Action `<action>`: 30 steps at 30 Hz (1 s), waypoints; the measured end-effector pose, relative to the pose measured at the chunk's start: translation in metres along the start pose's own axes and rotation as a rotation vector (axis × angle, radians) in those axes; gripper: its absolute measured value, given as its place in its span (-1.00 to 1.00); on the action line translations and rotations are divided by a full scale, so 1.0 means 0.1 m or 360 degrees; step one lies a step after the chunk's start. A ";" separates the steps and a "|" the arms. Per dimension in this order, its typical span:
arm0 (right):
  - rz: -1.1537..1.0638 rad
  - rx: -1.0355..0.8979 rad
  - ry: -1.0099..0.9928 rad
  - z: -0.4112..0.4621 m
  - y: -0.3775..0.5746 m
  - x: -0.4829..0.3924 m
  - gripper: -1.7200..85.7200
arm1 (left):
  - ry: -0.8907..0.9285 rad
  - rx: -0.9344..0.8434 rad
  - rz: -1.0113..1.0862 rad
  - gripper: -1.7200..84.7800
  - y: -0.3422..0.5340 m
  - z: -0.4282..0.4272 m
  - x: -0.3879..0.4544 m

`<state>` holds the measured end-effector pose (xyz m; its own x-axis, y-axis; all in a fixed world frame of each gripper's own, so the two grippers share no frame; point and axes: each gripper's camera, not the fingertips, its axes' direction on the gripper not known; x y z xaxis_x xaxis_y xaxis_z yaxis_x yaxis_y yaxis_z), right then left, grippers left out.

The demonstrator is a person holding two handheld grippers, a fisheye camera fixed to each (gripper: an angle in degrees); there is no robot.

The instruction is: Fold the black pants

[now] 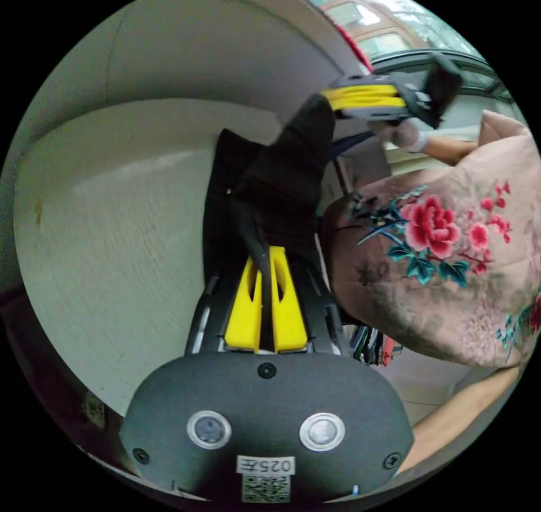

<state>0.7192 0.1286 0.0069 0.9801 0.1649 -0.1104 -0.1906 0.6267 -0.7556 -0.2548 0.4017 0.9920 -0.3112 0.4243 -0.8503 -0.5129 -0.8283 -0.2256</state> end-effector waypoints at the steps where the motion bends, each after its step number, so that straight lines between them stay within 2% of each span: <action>1: -0.0028 0.0100 0.0139 -0.08 0.05 -0.16 -0.98 | -0.0027 -0.0068 -0.0050 -0.99 -0.06 0.09 -0.07; 4: -0.0146 0.0141 0.0128 -0.04 0.08 -0.52 -0.98 | 0.0136 -0.0052 -0.0189 -0.99 -0.10 0.08 -0.21; 7: -0.0167 0.0084 0.0215 0.40 0.00 -0.78 -0.98 | 0.0051 -0.0057 -0.0153 -0.99 -0.17 0.07 -0.06; 9: -0.0102 -0.0134 0.0297 0.87 -0.12 -0.83 -0.98 | -0.0004 -0.0068 -0.0162 -0.98 -0.23 0.07 0.03; 10: -0.0081 -0.0410 0.0251 1.26 -0.16 -0.82 -0.98 | -0.0025 -0.0048 -0.0203 -0.98 -0.23 0.04 0.07; 11: -0.0063 -0.0147 0.0244 1.20 -0.12 -0.84 -0.98 | -0.0075 -0.0011 -0.0292 -0.96 -0.20 -0.02 0.09; 15: -0.0098 -0.0149 0.0243 1.35 -0.02 -0.90 -0.98 | -0.0306 0.0331 -0.0641 -0.95 0.15 -0.37 0.34; 17: -0.0074 -0.0165 0.0239 1.38 -0.04 -0.92 -0.98 | -0.0484 0.0566 -0.0785 -0.97 0.43 -0.56 0.76; 20: 0.0047 -0.0028 0.0115 1.20 0.03 -0.87 -0.98 | -0.0593 0.0701 -0.0844 -0.98 0.57 -0.52 1.38; 23: 0.0324 0.0075 -0.0237 1.02 0.27 -0.74 -0.96 | -0.0608 0.0655 -0.0836 -0.95 0.41 -0.15 1.86; 25: 0.0501 0.0037 -0.0417 1.10 0.44 -0.68 -0.93 | -0.0641 0.0654 -0.0816 -0.89 0.25 0.14 2.07; 28: 0.0596 -0.0087 -0.0389 1.49 0.62 -0.72 -0.89 | -0.0792 0.0544 -0.0901 -0.84 -0.05 0.60 2.26; 30: 0.0530 -0.0030 -0.0261 1.68 0.65 -0.80 -0.96 | -0.1067 0.0563 -0.0903 -0.86 -0.21 0.76 2.49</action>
<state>0.6192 0.2842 0.0745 0.8423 0.4782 -0.2486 -0.4950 0.5040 -0.7078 -0.3822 0.5521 0.8209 -0.2792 0.9427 -0.1828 -0.9074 -0.3213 -0.2710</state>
